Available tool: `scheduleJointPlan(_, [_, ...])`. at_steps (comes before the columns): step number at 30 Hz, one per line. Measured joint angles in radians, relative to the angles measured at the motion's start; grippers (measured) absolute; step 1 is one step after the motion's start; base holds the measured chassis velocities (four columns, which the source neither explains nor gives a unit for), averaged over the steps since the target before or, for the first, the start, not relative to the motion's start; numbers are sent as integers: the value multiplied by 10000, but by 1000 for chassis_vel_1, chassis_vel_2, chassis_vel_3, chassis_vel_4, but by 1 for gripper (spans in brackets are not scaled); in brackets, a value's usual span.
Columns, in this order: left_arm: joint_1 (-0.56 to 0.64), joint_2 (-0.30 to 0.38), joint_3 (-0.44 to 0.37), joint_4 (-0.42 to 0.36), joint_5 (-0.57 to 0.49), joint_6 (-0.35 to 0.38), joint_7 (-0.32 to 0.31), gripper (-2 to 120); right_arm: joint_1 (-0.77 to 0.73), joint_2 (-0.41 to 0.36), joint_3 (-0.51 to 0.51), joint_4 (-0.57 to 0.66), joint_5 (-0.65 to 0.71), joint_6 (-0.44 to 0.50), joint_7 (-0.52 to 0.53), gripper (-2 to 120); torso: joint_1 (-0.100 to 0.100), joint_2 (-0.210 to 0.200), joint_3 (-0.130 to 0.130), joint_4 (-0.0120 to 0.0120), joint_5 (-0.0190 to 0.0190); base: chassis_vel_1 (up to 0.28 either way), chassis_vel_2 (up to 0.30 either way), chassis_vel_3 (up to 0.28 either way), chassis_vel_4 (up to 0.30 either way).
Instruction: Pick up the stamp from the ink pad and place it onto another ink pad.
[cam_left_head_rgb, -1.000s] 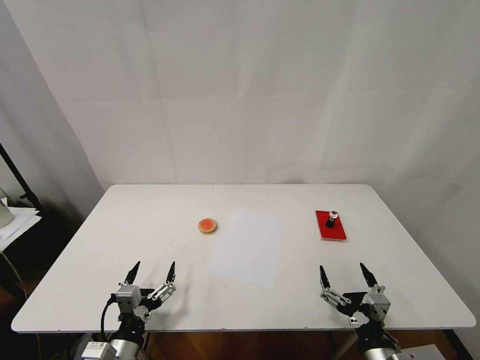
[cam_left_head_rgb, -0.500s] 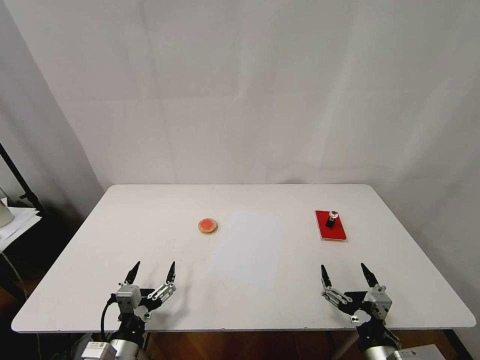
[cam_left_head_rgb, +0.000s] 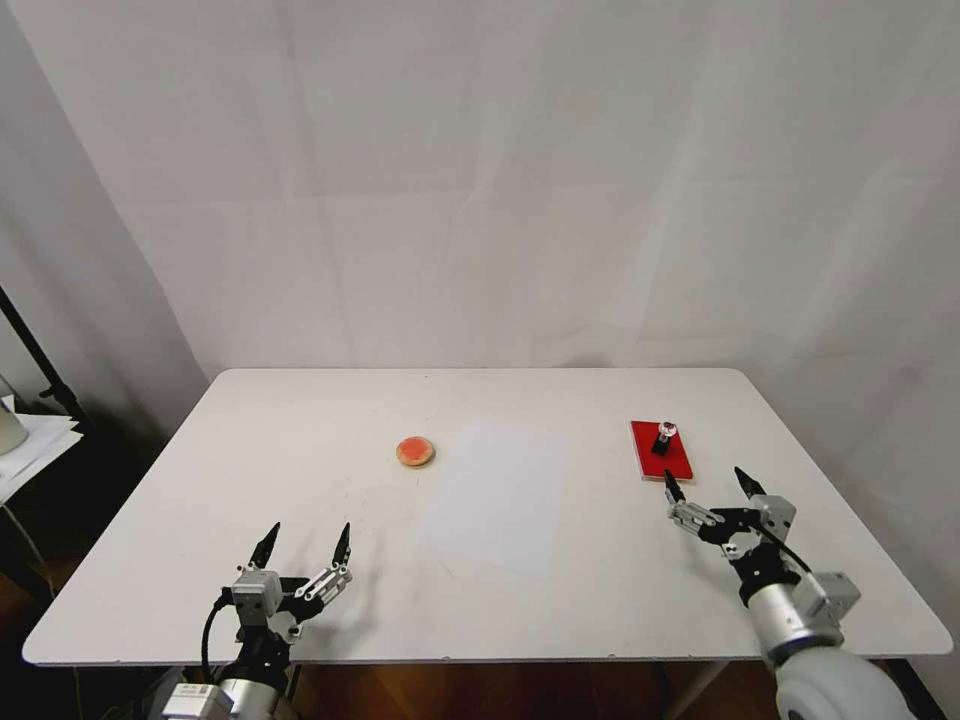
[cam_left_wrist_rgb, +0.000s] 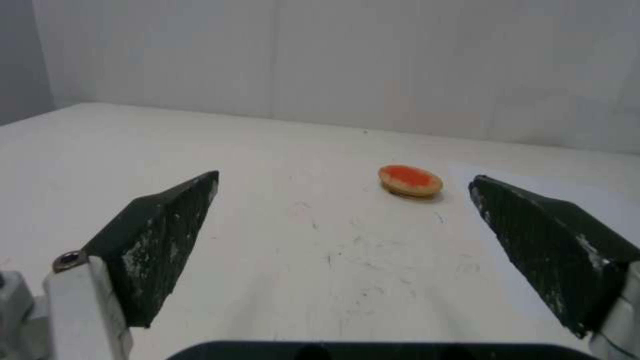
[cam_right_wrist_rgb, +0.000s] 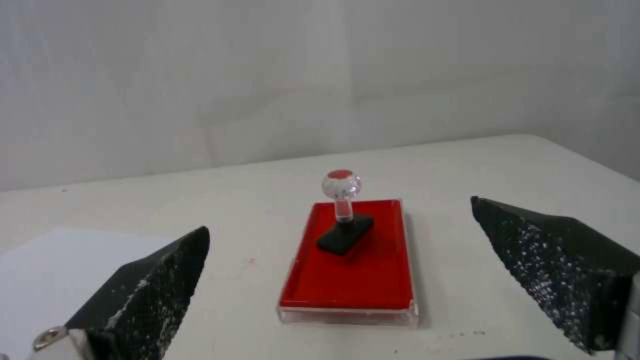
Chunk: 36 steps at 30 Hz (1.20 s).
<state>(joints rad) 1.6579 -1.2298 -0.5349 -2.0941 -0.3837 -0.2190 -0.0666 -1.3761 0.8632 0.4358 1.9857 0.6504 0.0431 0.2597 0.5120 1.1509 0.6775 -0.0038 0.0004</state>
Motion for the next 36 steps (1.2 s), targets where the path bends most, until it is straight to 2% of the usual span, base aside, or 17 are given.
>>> scheduleJointPlan(3, [0,-1,0,0,0,0,0,100,2049,-724,-1326,-1264,922,-327,-17,100,0,0,0,1,-1,0,0,0,0])
scheduleJointPlan(4, [0,-1,0,0,0,0,0,100,2049,-724,-1326,-1264,922,-327,-17,100,0,0,0,1,-1,0,0,0,0])
scheduleJointPlan(9, [-1,0,0,0,0,0,0,100,3847,-455,-2641,-2475,1191,-470,65,100,1,-1,1,4,-4,0,0,0,0])
scheduleJointPlan(20, [0,0,0,0,0,0,0,100,4194,-130,-2854,-3232,1118,-205,385,100,-2,0,-1,-1,-3,0,0,0,0])
scheduleJointPlan(25, [-1,-1,0,0,0,0,0,100,4360,-101,-2882,-3480,1484,-185,345,94,-1,0,-1,0,-4,0,0,0,0])
scheduleJointPlan(32, [0,0,0,0,0,0,0,100,4794,-115,-3138,-3799,1974,-391,315,73,-1,0,-1,1,-3,0,0,0,0])
scheduleJointPlan(36, [0,0,0,0,0,0,0,100,4978,-118,-3326,-3956,2032,-475,338,55,-1,0,-1,1,-3,0,0,0,0])
